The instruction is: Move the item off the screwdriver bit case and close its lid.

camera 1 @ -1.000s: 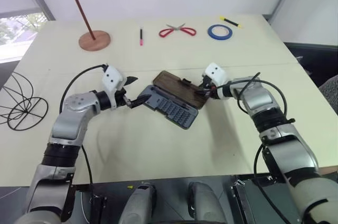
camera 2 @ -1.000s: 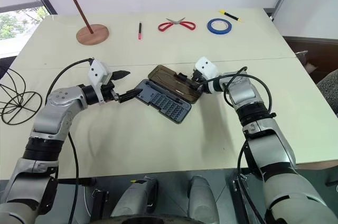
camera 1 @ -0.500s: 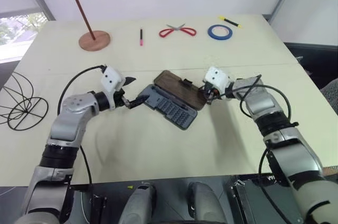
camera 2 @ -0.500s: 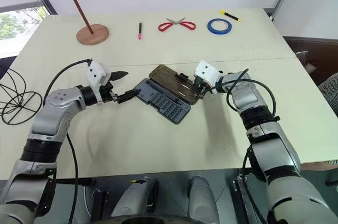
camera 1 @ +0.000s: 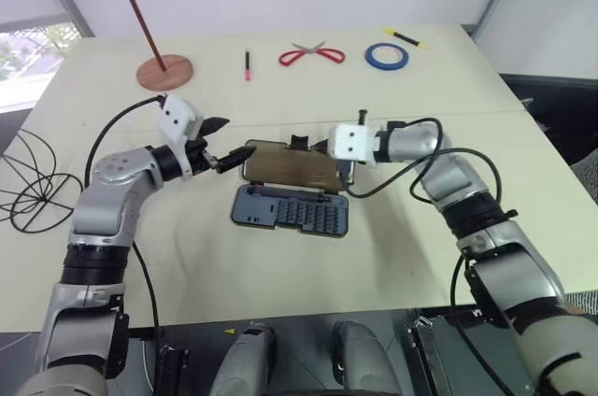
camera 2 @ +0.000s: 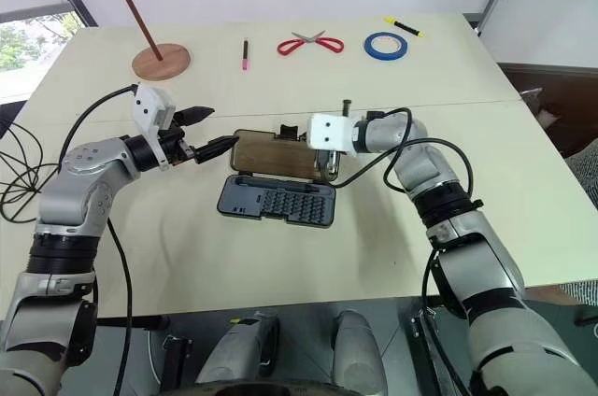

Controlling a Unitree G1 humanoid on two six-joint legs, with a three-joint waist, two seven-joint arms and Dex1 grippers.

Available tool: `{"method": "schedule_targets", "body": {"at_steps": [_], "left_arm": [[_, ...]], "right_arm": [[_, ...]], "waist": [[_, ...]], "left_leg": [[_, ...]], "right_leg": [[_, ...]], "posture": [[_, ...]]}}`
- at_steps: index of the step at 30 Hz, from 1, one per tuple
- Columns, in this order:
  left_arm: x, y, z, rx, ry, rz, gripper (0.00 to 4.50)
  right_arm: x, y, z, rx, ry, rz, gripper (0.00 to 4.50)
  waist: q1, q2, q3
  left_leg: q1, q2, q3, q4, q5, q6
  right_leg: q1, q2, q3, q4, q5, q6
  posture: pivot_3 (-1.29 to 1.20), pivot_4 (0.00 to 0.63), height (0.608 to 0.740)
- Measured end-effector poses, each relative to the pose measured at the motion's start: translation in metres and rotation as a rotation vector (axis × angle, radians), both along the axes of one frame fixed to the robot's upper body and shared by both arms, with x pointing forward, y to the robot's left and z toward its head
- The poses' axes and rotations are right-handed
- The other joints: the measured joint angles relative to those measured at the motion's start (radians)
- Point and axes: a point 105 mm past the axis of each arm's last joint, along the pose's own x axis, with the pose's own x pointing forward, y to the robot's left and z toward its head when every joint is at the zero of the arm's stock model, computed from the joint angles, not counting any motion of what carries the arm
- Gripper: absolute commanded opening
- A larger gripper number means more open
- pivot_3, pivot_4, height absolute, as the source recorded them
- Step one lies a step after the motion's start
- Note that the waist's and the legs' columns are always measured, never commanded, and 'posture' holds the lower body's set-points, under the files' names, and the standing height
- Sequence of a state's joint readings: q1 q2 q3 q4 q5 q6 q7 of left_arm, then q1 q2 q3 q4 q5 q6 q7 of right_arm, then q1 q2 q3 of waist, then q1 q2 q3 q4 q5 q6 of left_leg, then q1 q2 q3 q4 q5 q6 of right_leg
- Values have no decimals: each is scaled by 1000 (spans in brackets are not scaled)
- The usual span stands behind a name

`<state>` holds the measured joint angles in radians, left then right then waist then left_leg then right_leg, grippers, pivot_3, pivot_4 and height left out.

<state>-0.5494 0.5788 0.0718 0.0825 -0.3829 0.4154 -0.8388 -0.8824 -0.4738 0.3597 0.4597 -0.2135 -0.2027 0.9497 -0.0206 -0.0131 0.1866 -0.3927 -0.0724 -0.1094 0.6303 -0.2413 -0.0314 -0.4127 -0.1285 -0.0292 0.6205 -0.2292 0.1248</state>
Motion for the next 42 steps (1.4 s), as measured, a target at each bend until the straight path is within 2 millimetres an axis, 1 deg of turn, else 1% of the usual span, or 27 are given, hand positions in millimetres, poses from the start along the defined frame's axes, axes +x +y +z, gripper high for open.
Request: {"method": "schedule_targets", "body": {"at_steps": [4,8,10,14,15,16,17,18,19,22,24,27,33,38,42], "left_arm": [[0,3,0,-5,5,14,4500],[1,7,5,-35,-2,35,4500],[1,7,5,-38,2,38,4500],[0,6,6,-37,-3,42,4500],[0,6,5,-36,-3,43,4500],[0,7,5,-36,-2,44,4500],[-1,7,4,-36,1,46,4500],[-1,7,2,-36,5,47,4500],[-1,7,1,-36,8,48,4500],[-1,7,1,-38,10,49,4500],[-1,6,0,-43,11,47,4500],[-1,4,-1,-45,14,42,4500],[-1,0,-4,-48,20,35,4500],[-1,0,-3,-48,18,38,4500],[-2,0,-2,-42,8,41,4500]], "right_arm": [[-11,9,-5,-18,5,54,57],[-20,20,-12,-12,25,87,57],[-19,19,-15,-27,30,77,57],[-12,5,-21,-46,60,22,57],[-8,0,-23,-38,85,-14,455],[-5,-4,-22,-29,103,-43,581],[-1,-8,-20,-15,124,-76,855],[4,-13,-15,7,141,-114,1307],[8,-18,-9,26,150,-143,1873],[16,-26,6,74,165,-197,3356],[20,-28,9,118,201,-229,3356],[25,-27,3,183,301,-274,3356],[31,-23,-16,263,554,-338,3356],[36,-33,-32,258,617,-391,3356],[37,-36,-37,249,620,-398,3356]], "waist": [[3,0,0],[1,0,0],[1,0,0],[2,0,0],[2,0,0],[2,0,0],[2,0,0],[1,0,0],[0,0,0],[0,0,0],[1,0,0],[0,0,0],[0,0,0],[0,0,0],[-1,0,0]], "left_leg": [[0,0,0,0,0,0],[0,0,0,0,0,0],[0,0,0,0,0,0],[0,0,0,0,0,0],[0,0,0,0,0,0],[0,0,0,0,0,0],[0,0,0,0,0,0],[0,0,0,0,0,0],[0,0,0,0,0,0],[0,0,0,0,0,0],[0,0,0,0,0,0],[0,0,0,0,0,0],[0,0,0,0,0,0],[0,0,0,0,0,0],[0,0,0,0,0,0]], "right_leg": [[0,0,0,0,0,0],[0,0,0,0,0,0],[0,0,0,1,0,0],[0,0,0,1,0,0],[0,0,0,1,0,0],[0,0,0,1,0,0],[0,0,0,1,0,0],[0,0,0,1,0,0],[0,0,0,1,0,0],[0,0,0,1,0,0],[0,0,0,1,0,0],[-1,0,0,1,0,0],[-1,0,0,2,0,-1],[-1,0,1,2,0,-1],[-2,0,1,2,0,-1]], "posture": [[0,150,740],[0,150,740],[0,150,740],[0,150,740],[0,150,740],[0,150,740],[0,150,740],[0,150,740],[0,150,740],[0,150,740],[0,150,740],[0,150,740],[0,150,740],[0,150,740],[0,150,740]]}}
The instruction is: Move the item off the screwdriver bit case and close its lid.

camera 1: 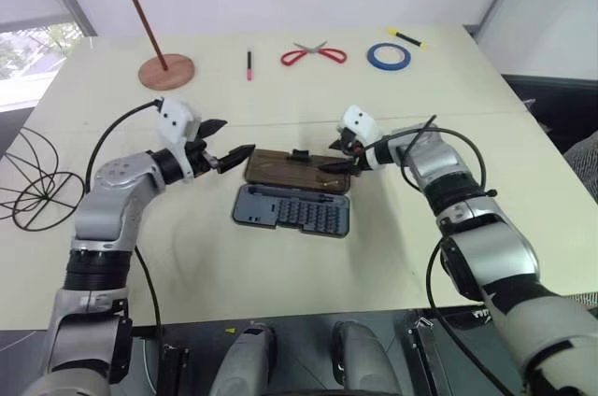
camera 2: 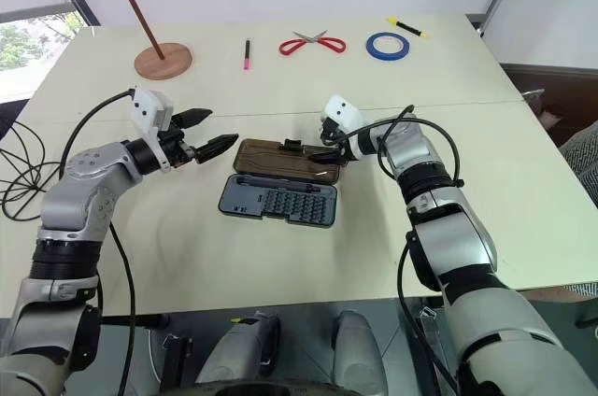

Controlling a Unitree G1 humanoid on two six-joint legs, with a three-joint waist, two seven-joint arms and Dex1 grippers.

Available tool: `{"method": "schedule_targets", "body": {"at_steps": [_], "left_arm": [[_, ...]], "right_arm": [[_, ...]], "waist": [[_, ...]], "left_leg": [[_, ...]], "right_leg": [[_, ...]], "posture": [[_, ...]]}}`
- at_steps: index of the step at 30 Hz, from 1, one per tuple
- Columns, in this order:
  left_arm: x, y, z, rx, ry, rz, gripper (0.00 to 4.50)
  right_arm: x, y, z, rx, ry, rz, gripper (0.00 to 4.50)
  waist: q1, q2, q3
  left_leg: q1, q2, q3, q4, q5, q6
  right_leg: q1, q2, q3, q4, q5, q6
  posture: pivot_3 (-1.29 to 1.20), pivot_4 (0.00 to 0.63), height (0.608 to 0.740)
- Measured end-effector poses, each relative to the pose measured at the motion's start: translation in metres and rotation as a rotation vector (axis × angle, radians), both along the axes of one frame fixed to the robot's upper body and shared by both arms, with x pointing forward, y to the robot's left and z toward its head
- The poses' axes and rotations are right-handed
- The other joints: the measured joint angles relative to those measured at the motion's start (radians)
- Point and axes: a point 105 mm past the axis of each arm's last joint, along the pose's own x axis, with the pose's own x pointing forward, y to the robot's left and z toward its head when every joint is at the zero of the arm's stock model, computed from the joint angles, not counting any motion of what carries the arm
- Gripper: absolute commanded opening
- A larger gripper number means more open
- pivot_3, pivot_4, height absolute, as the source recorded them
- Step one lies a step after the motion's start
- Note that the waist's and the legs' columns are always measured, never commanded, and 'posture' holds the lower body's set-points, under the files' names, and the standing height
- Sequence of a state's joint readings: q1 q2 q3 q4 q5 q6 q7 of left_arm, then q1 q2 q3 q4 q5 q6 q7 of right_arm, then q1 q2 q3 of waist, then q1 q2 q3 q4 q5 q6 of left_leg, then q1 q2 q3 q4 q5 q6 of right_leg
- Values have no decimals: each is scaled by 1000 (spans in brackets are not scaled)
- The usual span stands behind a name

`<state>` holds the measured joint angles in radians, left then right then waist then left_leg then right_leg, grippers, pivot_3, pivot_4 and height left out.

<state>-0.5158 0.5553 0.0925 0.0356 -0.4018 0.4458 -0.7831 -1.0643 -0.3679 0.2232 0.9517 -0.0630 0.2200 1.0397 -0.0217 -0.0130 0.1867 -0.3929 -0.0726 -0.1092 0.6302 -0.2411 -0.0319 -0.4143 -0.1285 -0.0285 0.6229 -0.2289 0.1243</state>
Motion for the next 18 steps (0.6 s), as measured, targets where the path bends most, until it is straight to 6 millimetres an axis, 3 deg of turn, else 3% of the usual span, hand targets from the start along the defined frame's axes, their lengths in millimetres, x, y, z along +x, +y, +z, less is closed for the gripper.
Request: {"method": "schedule_targets", "body": {"at_steps": [7,10,15,18], "left_arm": [[-2,0,-2,2,0,8,4500],[-2,0,0,2,-8,13,4500],[-2,-1,1,1,-15,11,4500],[-2,-2,1,1,-15,12,4500]], "right_arm": [[1,-7,-8,-18,6,-10,3356],[2,-9,-8,-26,1,-19,2569],[5,-12,-7,-35,-19,-33,109],[7,-16,-4,-50,-25,-36,44]], "waist": [[-4,0,0],[-8,0,0],[-15,0,0],[-23,-1,-1]], "left_leg": [[0,0,1,0,0,-1],[0,0,1,0,1,-1],[0,0,0,1,1,-2],[0,0,0,1,1,-2]], "right_leg": [[-2,0,1,3,0,0],[-2,0,2,4,0,0],[-2,0,2,5,0,0],[-2,0,2,6,0,0]], "posture": [[0,150,740],[0,150,740],[0,150,740],[0,150,740]]}}
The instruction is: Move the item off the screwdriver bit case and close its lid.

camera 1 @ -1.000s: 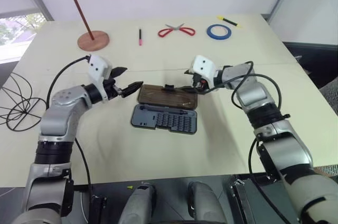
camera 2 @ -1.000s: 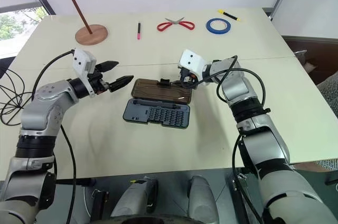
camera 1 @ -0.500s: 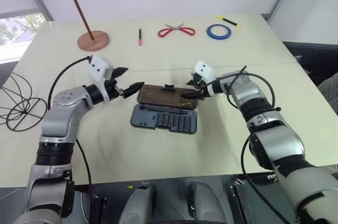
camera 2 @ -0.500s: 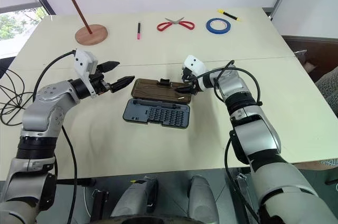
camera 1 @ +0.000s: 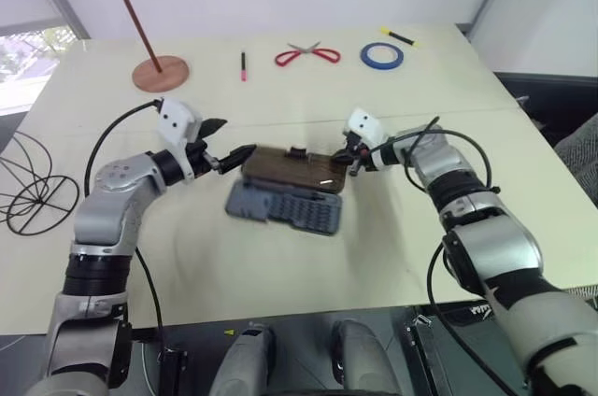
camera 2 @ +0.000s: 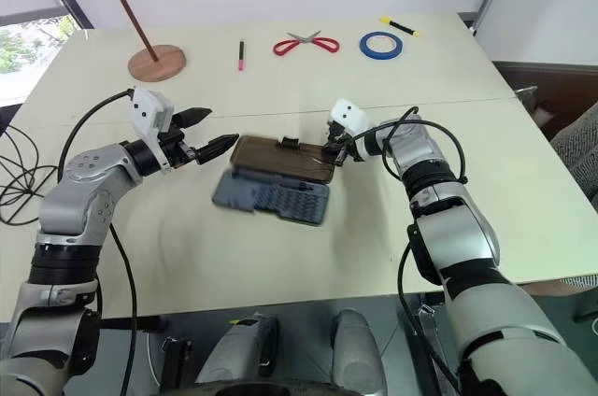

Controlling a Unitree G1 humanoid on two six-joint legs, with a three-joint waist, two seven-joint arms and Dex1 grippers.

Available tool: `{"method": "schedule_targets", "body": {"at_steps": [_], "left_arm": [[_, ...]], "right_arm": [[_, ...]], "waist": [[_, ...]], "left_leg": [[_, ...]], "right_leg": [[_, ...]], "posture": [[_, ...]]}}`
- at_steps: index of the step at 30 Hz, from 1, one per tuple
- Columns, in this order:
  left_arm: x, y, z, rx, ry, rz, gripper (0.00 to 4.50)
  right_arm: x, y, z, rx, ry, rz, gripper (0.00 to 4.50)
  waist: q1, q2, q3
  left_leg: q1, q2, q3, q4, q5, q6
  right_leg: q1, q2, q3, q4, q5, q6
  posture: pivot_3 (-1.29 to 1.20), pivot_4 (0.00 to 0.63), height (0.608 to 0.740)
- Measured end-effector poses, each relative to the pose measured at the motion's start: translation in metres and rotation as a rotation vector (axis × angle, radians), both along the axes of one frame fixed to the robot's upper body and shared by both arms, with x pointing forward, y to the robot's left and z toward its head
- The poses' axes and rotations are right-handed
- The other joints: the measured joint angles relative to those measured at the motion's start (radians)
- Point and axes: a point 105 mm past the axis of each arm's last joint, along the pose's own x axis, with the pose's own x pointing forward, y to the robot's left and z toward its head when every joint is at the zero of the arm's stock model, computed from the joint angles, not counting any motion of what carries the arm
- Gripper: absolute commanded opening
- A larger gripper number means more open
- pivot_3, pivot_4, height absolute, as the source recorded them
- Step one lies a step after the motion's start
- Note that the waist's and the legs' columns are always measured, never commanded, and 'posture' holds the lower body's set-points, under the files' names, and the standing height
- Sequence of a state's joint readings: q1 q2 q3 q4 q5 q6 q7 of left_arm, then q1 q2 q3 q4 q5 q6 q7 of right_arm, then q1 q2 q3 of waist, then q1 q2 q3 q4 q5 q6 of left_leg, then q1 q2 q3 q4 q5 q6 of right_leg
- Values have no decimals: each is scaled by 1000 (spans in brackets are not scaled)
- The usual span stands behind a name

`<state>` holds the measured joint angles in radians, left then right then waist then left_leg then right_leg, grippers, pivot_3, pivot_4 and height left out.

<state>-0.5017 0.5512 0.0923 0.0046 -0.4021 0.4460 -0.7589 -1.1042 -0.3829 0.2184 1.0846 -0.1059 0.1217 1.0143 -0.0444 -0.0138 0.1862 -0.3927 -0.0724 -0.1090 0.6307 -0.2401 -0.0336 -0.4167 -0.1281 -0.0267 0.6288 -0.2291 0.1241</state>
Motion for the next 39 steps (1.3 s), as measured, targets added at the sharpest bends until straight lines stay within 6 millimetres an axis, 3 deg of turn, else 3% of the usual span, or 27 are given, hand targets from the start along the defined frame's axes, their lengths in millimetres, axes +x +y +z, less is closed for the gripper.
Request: {"method": "schedule_targets", "body": {"at_steps": [12,26,39], "left_arm": [[0,0,1,-1,-3,2,4500],[2,2,0,-5,3,10,4500],[3,2,0,-5,3,16,4500]], "right_arm": [[-3,6,2,-86,-119,107,44],[-45,57,15,-162,-306,514,44],[-49,67,18,-181,-403,566,44]], "waist": [[-2,0,0],[0,0,0],[0,0,0]], "left_leg": [[0,0,1,-1,1,-1],[-1,0,1,0,1,-2],[-1,0,1,0,1,-2]], "right_leg": [[-2,0,2,1,0,0],[-3,0,3,2,0,0],[-3,0,3,2,0,0]], "posture": [[0,150,740],[0,150,740],[0,150,740]]}}
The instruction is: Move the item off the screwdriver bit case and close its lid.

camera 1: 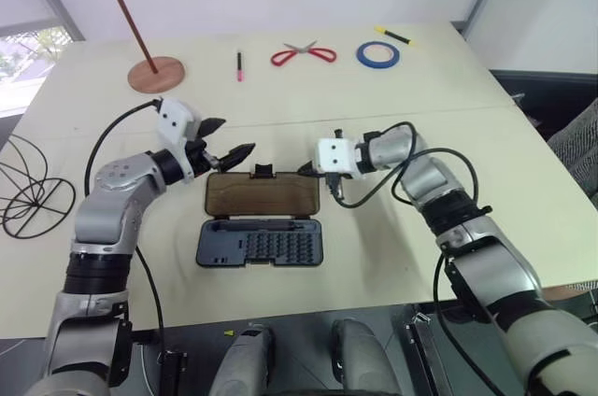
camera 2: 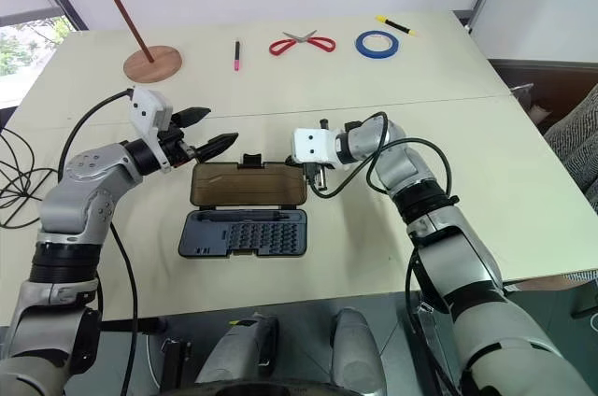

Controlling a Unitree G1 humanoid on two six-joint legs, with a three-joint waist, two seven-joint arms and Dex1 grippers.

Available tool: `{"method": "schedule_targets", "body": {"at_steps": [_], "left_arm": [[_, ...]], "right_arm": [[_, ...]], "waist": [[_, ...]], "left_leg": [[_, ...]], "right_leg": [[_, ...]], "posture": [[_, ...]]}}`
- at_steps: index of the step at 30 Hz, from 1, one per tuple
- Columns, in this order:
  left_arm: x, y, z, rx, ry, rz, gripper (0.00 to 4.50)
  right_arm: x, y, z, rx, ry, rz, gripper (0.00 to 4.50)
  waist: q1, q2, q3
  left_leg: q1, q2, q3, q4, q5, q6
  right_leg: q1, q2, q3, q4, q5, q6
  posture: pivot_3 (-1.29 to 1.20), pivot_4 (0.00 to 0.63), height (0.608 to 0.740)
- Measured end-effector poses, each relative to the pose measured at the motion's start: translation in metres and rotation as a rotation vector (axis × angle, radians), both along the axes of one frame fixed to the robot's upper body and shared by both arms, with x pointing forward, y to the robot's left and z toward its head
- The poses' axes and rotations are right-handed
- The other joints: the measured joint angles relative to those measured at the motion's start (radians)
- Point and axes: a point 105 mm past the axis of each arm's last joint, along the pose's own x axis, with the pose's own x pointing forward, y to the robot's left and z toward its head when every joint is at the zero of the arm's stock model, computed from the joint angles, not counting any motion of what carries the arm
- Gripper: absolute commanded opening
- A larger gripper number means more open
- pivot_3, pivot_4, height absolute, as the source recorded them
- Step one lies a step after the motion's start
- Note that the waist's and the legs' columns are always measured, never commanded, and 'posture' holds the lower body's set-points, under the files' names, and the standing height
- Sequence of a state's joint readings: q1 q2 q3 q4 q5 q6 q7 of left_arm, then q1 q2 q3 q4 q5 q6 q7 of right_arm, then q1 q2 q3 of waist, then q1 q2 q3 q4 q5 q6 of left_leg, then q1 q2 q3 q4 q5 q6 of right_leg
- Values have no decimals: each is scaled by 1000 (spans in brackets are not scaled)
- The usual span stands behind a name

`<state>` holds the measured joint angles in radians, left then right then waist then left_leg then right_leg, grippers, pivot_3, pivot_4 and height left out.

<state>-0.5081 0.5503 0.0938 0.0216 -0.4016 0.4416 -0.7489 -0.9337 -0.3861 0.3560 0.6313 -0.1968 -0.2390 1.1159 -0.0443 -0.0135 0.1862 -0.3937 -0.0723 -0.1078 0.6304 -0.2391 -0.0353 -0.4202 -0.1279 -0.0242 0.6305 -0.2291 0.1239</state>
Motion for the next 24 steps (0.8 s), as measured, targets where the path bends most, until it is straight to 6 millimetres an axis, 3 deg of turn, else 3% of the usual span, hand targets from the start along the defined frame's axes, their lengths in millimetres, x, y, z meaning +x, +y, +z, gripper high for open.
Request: {"method": "schedule_targets", "body": {"at_steps": [9,19,22,24], "left_arm": [[2,1,1,-17,-8,27,4500],[0,0,5,-15,-25,27,4500],[0,0,5,-16,-24,27,4500],[-1,0,3,-15,-20,27,4500]], "right_arm": [[4,13,-7,15,-52,7,44],[6,10,-12,-6,-54,4,44],[7,5,-13,-16,-42,-16,989],[10,-5,-14,-32,-4,-53,2054]], "waist": [[0,0,0],[0,0,0],[0,0,0],[2,0,0]], "left_leg": [[0,0,0,0,0,0],[0,0,0,0,0,0],[0,0,0,0,0,0],[0,0,0,0,0,0]], "right_leg": [[0,0,0,0,0,0],[0,0,0,0,0,0],[0,0,0,0,0,0],[0,0,0,0,0,0]], "posture": [[0,150,740],[0,150,740],[0,150,740],[0,150,740]]}}
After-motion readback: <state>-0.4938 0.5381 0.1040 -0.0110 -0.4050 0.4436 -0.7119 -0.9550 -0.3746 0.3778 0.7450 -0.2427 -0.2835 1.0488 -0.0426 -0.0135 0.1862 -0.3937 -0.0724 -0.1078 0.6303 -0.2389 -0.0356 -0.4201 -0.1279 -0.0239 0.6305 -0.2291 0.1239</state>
